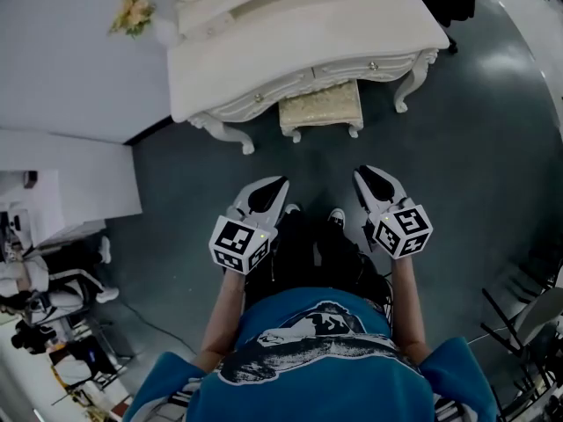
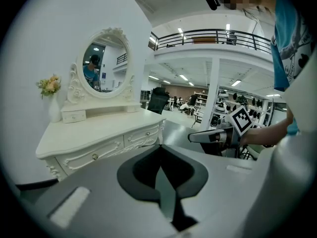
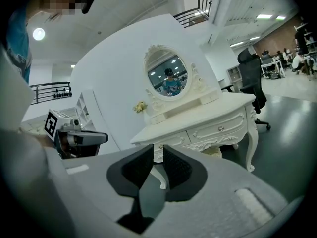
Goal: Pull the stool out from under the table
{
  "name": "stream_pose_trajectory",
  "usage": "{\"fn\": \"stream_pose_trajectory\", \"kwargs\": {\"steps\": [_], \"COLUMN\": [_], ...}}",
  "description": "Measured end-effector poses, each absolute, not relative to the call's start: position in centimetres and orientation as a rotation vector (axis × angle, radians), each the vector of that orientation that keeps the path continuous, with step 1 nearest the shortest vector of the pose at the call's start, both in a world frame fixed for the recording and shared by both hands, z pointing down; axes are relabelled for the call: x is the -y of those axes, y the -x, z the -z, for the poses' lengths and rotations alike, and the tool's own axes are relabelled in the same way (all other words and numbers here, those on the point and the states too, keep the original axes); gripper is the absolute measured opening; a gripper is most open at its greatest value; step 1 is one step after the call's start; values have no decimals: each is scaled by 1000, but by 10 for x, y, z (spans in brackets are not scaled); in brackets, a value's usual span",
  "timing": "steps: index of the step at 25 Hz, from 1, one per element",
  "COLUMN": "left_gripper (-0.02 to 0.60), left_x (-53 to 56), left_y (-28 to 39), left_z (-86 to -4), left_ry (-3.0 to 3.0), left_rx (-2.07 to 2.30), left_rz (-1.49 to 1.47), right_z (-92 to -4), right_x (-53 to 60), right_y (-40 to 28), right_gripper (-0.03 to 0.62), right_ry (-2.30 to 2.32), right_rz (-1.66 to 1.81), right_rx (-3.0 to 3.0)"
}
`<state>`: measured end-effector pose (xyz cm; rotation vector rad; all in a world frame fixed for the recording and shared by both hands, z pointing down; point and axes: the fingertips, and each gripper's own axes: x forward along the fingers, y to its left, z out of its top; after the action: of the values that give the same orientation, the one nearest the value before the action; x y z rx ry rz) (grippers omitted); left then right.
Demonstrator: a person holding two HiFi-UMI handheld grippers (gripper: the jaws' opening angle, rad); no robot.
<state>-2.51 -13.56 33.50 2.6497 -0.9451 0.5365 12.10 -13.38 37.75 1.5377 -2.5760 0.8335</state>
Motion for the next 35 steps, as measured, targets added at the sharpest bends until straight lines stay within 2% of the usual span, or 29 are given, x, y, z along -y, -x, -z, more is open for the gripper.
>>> {"fn": "stream_pose_trajectory", "kwargs": {"steps": [9, 16, 20, 23, 35], "left_gripper": [22, 90, 167, 238, 341], "left_x": [204, 265, 301, 324, 394], "left_y": [28, 33, 39, 39, 68], "left_z": [-407, -513, -575, -616, -757], "left_ry": [-2538, -2445, -2368, -2340, -1992], "left_rx": [949, 894, 864, 831, 944], "left_rz": [-533, -696, -733, -749, -508], "right_z": [-441, -513, -568, -609, -741], "right_x": [175, 224, 258, 285, 383], "right_y": [-144, -166, -172, -178, -221], "right_gripper": [64, 89, 99, 134, 273], "right_ry": [-1529, -1531, -1531, -1523, -1599], "right_rz": [-890, -943, -1012, -1057, -1283], "right_rx": [2468, 2365, 2328, 2308, 2196]}}
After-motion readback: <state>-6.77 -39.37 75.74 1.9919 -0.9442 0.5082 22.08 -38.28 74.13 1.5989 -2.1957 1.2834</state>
